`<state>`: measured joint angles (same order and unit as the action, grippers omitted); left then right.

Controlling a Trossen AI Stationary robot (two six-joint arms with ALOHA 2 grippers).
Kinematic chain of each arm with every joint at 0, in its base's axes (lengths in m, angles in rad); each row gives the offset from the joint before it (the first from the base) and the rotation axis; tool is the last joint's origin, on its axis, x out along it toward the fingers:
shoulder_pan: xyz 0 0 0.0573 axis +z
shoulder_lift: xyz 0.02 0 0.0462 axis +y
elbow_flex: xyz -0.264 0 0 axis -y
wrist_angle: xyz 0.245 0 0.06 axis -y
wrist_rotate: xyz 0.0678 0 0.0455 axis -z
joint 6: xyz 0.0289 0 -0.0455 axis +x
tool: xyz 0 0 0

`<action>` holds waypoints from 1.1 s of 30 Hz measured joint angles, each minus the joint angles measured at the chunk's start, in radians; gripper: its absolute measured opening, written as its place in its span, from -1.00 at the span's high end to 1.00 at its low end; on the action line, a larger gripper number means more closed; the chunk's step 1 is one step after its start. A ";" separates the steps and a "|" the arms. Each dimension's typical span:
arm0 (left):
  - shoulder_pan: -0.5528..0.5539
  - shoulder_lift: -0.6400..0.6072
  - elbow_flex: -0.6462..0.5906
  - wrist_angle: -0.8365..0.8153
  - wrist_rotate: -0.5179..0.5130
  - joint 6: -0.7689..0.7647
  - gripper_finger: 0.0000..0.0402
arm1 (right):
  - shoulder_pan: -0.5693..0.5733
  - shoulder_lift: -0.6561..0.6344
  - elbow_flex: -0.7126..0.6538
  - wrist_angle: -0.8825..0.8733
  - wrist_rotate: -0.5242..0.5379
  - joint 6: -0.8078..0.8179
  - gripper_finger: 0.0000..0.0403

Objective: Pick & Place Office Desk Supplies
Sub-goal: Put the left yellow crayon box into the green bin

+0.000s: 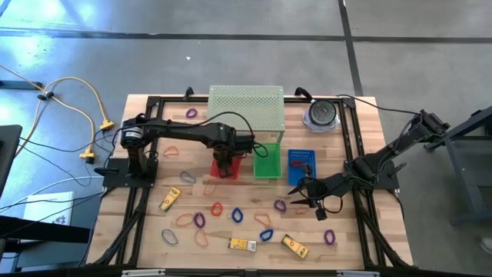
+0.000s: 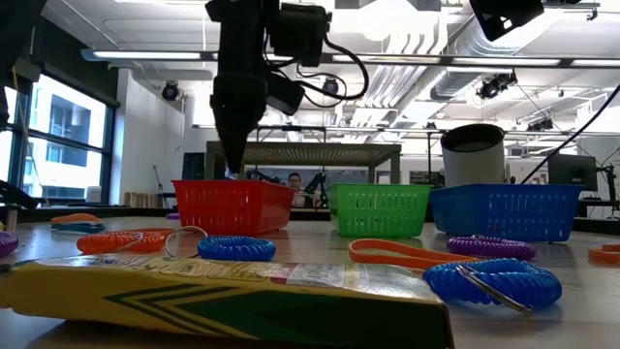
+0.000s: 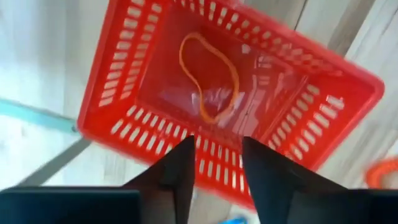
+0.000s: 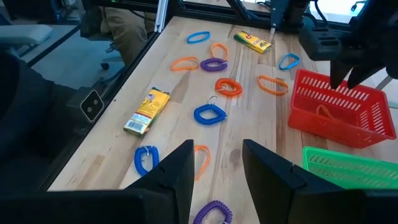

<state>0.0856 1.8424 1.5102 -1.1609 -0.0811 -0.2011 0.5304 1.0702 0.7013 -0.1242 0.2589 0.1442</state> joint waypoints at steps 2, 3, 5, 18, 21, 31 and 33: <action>-0.007 -0.009 0.022 -0.044 0.000 -0.013 0.30 | 0.000 0.000 0.000 0.000 0.000 -0.002 0.38; -0.012 -0.013 0.035 -0.077 -0.001 -0.016 0.29 | 0.000 0.000 0.000 0.000 0.000 -0.006 0.38; -0.024 -0.015 0.061 -0.151 -0.001 -0.044 0.28 | 0.000 0.000 0.000 0.000 0.000 -0.013 0.38; -0.124 -0.029 0.069 -0.411 0.289 -0.091 0.28 | 0.000 0.000 0.000 0.001 0.000 -0.013 0.38; -0.132 -0.045 0.065 -0.406 0.289 -0.129 0.28 | 0.000 0.000 0.000 0.001 0.000 -0.011 0.38; -0.221 -0.213 -0.089 -0.408 0.228 -0.526 0.28 | 0.000 0.000 0.000 0.000 0.000 -0.010 0.38; -0.236 -0.256 -0.162 -0.413 0.286 -0.584 0.28 | 0.000 0.000 0.000 0.001 0.000 -0.010 0.38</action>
<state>-0.1507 1.5868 1.3482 -1.5736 0.2051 -0.7850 0.5304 1.0702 0.7013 -0.1235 0.2588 0.1341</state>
